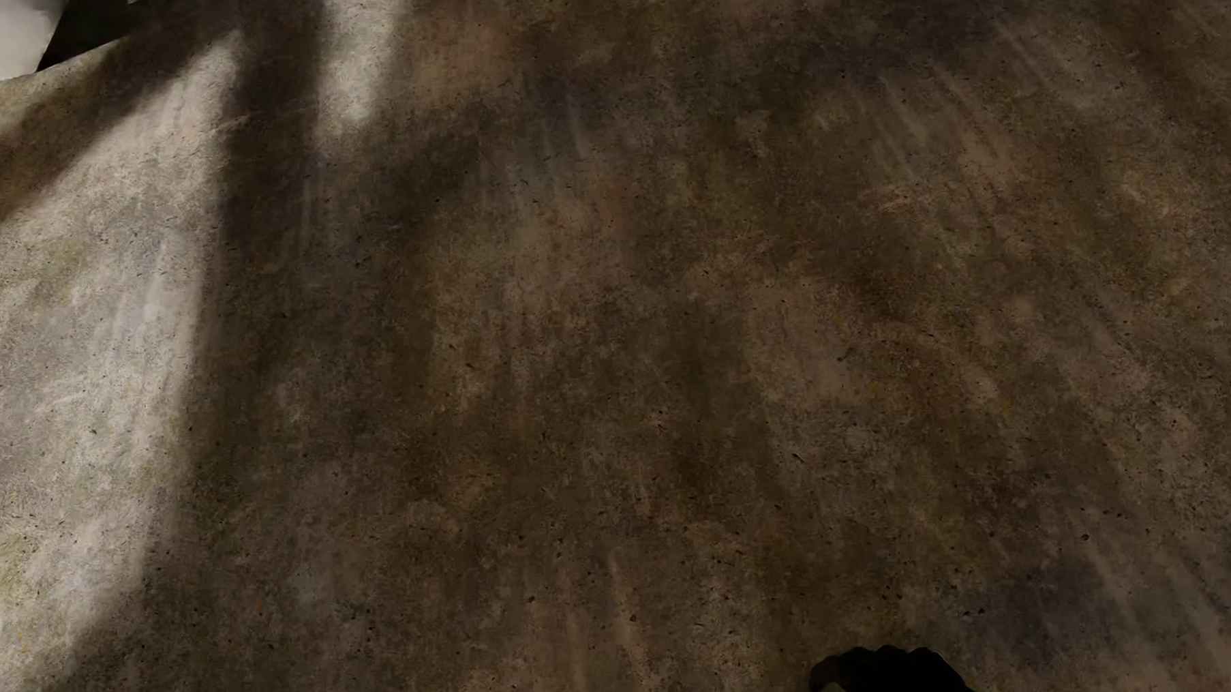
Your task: Walk towards the sofa
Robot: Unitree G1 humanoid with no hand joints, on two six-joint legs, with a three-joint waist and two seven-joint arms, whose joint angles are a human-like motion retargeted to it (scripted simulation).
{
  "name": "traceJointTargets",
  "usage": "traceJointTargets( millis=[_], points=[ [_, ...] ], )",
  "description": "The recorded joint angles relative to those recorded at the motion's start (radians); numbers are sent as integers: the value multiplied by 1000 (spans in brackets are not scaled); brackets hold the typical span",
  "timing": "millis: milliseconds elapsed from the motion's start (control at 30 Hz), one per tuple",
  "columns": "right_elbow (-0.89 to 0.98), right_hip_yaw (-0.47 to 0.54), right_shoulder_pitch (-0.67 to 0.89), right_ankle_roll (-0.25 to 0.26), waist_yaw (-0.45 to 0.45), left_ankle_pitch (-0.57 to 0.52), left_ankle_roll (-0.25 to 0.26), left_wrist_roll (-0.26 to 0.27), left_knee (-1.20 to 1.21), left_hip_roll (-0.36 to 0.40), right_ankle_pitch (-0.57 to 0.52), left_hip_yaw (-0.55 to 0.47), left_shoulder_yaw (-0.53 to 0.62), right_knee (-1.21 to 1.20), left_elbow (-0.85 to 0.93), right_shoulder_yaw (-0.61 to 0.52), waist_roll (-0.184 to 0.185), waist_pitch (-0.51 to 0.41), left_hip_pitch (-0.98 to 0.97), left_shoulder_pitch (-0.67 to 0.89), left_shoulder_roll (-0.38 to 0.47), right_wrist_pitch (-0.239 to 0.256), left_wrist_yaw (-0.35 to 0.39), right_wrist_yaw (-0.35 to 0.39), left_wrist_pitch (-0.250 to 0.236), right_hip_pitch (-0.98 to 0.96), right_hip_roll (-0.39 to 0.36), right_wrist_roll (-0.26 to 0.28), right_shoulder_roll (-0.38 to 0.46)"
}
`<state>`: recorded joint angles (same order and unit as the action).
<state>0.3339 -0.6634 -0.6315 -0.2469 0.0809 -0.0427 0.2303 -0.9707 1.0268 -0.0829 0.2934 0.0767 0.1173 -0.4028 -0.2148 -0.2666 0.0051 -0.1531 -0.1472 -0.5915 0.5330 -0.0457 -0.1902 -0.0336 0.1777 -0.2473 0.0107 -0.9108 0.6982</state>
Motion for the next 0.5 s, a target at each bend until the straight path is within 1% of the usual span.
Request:
traceJointTargets(
  millis=[33,67,100,133,167,200,233,267,300,333,367,400,433,467,500],
  points=[
    [-16,77,49,-1,-2,-1,-56,-71,186,65,55,-121,-26,-105,-21,0,12,-16,-70,17,-6,-27,55,-62,71,-15,-18,-53,44],
    [-53,147,158,-1,-4,65,-130,-143,327,53,94,-179,-37,-171,-50,-17,22,-32,-135,32,-55,33,161,-135,155,-8,-44,-287,89],
    [-74,224,290,-1,-13,93,-211,-137,414,-48,102,-185,-47,-171,-77,-57,32,-45,-205,42,-134,141,247,-188,202,25,-94,-591,65],
    [-91,325,393,-1,-32,136,-279,-52,440,-145,94,-172,-67,-143,-89,-93,43,-52,-269,25,-210,207,251,-207,186,65,-154,-741,-65],
    [-109,435,444,-1,-58,172,-326,47,418,-178,72,-153,-75,-99,-88,-110,53,-55,-327,-2,-256,228,178,-182,117,110,-203,-685,-239],
    [-141,549,477,-1,-84,186,-316,101,355,-167,43,-130,-67,-46,-79,-139,58,-53,-376,-25,-274,233,71,-163,36,158,-232,-514,-387],
    [-169,652,495,0,-108,186,-291,113,252,-139,21,-109,-65,-6,-56,-192,58,-50,-418,-44,-280,235,-22,-151,-31,197,-245,-293,-489],
    [-184,738,504,4,-127,194,-245,107,97,-104,2,-94,-68,22,-25,-257,52,-46,-441,-53,-285,244,-108,-138,-75,230,-242,-100,-541],
    [-180,813,505,10,-142,217,-201,92,-109,-52,-6,-105,-77,23,6,-316,44,-43,-432,-47,-289,246,-168,-133,-96,249,-229,31,-550],
    [-159,878,494,20,-152,231,-146,74,-349,-1,-8,-147,-92,-6,23,-358,30,-40,-385,-25,-290,241,-201,-144,-104,263,-212,118,-530],
    [-137,925,470,21,-155,248,-135,39,-535,18,-11,-161,-109,-70,20,-374,17,-41,-321,7,-287,231,-196,-150,-92,270,-203,169,-492],
    [-124,956,436,24,-152,216,-84,-12,-579,33,-26,-160,-120,-216,-3,-359,2,-46,-278,40,-285,205,-156,-162,-68,247,-205,199,-442],
    [-130,952,396,33,-144,215,-81,-95,-504,36,-114,-131,-113,-446,-44,-313,-16,-59,-256,76,-279,169,-91,-164,-27,181,-211,213,-391],
    [-157,910,355,175,-134,291,-80,-227,-401,15,-252,-59,-73,-719,-106,-239,-37,-74,-240,121,-265,106,-57,-151,31,75,-210,187,-349],
    [-190,822,327,361,-124,362,-91,-376,-332,-8,-386,0,-8,-947,-171,-157,-53,-88,-202,185,-248,12,-66,-136,57,-44,-155,-35,-312]
  ],
)
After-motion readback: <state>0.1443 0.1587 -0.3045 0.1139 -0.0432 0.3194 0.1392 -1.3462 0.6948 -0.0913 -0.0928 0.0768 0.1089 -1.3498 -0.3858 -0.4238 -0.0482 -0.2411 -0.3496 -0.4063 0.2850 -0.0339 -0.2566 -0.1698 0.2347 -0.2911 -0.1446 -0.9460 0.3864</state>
